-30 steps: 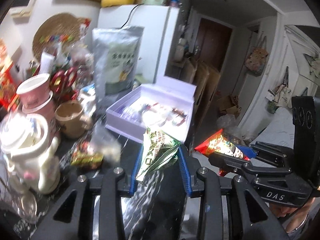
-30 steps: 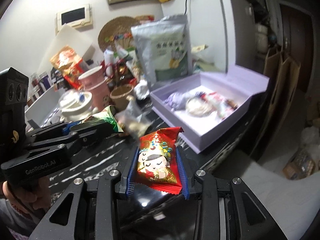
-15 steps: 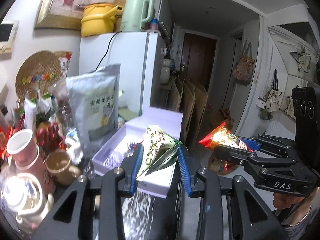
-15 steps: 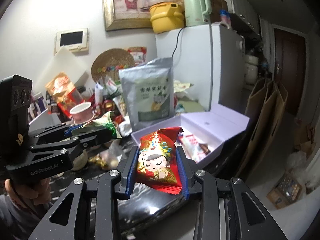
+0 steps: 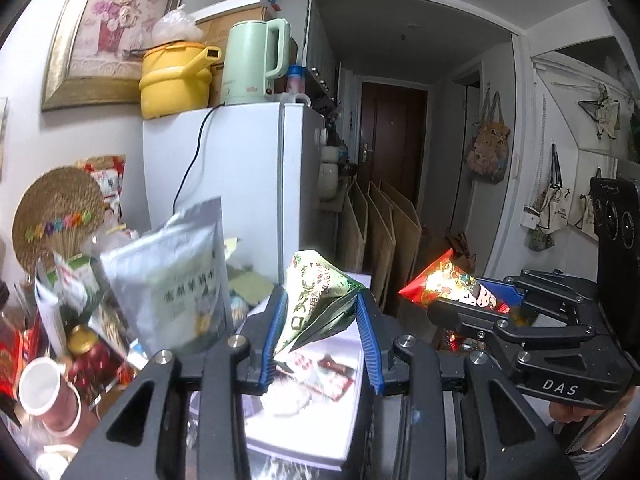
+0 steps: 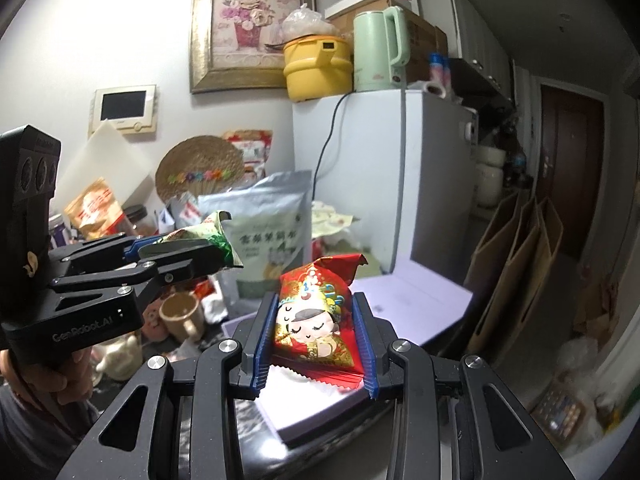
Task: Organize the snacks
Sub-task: 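Lower both held items into the lavender box with both tools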
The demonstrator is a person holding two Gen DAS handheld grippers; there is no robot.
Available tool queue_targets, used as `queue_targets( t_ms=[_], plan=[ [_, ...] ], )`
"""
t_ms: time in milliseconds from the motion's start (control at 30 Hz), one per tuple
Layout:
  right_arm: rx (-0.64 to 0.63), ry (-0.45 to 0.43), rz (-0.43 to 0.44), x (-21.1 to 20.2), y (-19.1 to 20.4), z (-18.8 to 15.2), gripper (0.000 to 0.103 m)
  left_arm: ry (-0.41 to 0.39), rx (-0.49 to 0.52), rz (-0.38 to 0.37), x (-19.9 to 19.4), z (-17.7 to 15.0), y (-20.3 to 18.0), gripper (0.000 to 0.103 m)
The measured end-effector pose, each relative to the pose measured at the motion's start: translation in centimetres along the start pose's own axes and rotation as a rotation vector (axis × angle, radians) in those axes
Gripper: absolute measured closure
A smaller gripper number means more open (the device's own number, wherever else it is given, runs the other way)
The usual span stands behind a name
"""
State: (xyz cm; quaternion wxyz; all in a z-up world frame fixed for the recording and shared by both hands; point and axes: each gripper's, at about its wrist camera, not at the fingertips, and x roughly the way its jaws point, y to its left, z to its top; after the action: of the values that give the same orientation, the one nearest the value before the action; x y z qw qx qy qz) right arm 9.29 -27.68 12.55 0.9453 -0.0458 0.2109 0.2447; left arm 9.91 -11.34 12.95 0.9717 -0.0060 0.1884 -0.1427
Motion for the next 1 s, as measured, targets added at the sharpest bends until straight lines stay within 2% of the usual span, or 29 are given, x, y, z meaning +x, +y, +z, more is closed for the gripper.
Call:
queue_targets(
  t_ms=[233, 400, 600, 900, 1000],
  plan=[
    [-0.037, -0.008, -0.019, 2.7, -1.2, 2.3, 0.067, 0.037, -0.004, 0.04, 4.2, 1.5, 1.2, 0.068],
    [-0.034, 0.045, 0.003, 6.2, -1.9, 2.6, 0.067, 0.092, -0.017, 0.064, 7.1, 1.0, 2.5, 0.068],
    [-0.027, 0.123, 0.02, 10.4, -2.7, 1.7, 0.067, 0.176, -0.027, 0.11, 10.9, -0.6, 4.1, 0.068],
    [-0.047, 0.252, 0.046, 15.9, -3.0, -0.7, 0.067, 0.297, -0.049, 0.127, 15.6, -3.5, 5.5, 0.068],
    [-0.049, 0.298, 0.055, 17.5, -3.3, -1.8, 0.067, 0.347, -0.038, 0.155, 17.3, -4.7, 5.6, 0.068]
  ],
)
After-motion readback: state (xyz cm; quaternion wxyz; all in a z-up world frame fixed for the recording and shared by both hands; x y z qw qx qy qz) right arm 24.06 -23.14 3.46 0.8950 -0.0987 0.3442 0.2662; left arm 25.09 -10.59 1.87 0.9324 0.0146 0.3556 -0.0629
